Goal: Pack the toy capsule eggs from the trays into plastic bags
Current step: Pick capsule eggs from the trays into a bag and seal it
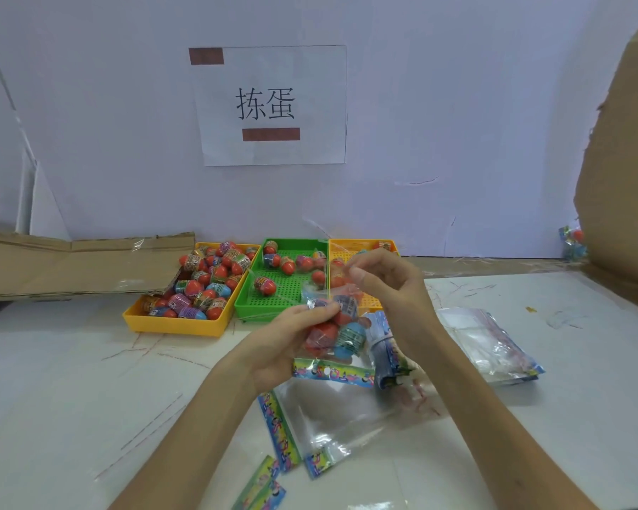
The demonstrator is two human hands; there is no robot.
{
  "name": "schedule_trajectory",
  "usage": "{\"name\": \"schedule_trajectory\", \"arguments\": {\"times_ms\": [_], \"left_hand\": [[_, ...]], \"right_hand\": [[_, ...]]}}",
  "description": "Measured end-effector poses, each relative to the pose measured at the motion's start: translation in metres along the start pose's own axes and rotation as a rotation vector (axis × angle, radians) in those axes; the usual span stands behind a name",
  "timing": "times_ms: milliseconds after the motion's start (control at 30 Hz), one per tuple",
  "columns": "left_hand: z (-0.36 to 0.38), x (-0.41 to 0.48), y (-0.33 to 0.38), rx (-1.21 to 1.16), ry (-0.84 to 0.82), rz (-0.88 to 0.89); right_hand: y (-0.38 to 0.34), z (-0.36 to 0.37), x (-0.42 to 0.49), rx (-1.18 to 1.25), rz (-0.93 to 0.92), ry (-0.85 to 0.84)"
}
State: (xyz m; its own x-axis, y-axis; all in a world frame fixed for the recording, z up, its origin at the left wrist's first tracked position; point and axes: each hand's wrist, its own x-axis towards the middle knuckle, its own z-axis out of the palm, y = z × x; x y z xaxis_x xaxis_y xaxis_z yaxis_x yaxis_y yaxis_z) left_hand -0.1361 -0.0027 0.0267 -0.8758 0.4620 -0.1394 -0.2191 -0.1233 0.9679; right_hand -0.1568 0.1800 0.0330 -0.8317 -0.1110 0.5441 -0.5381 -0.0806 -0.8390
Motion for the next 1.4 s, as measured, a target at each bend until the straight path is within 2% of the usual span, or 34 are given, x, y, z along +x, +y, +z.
{"name": "schedule_trajectory", "arguments": {"times_ms": [167,400,667,1167,1400], "left_hand": [[-0.003,-0.001,-0.001,-0.012,0.038,-0.002],[-0.001,-0.002,0.0,0.03,0.0,0.008],[0.0,0.003,-0.004,0.016,0.085,-0.092],[-0.004,0.001,0.001,-0.087,0.037,-0.075],[-0.001,0.001,0.0,-0.109,0.02,-0.055]], "right_hand": [[-0.005,-0.001,-0.002,0.031,0.141,-0.208],[-0.004,0.0,-0.001,0.033,0.319,-0.233],[0.002,0.006,-0.002,0.04,0.28,-0.199],[-0.002,-0.002,-0.005,-0.175,0.148,-0.474],[-0.003,-0.001,-0.003,-0.155,0.163,-0.486]]}}
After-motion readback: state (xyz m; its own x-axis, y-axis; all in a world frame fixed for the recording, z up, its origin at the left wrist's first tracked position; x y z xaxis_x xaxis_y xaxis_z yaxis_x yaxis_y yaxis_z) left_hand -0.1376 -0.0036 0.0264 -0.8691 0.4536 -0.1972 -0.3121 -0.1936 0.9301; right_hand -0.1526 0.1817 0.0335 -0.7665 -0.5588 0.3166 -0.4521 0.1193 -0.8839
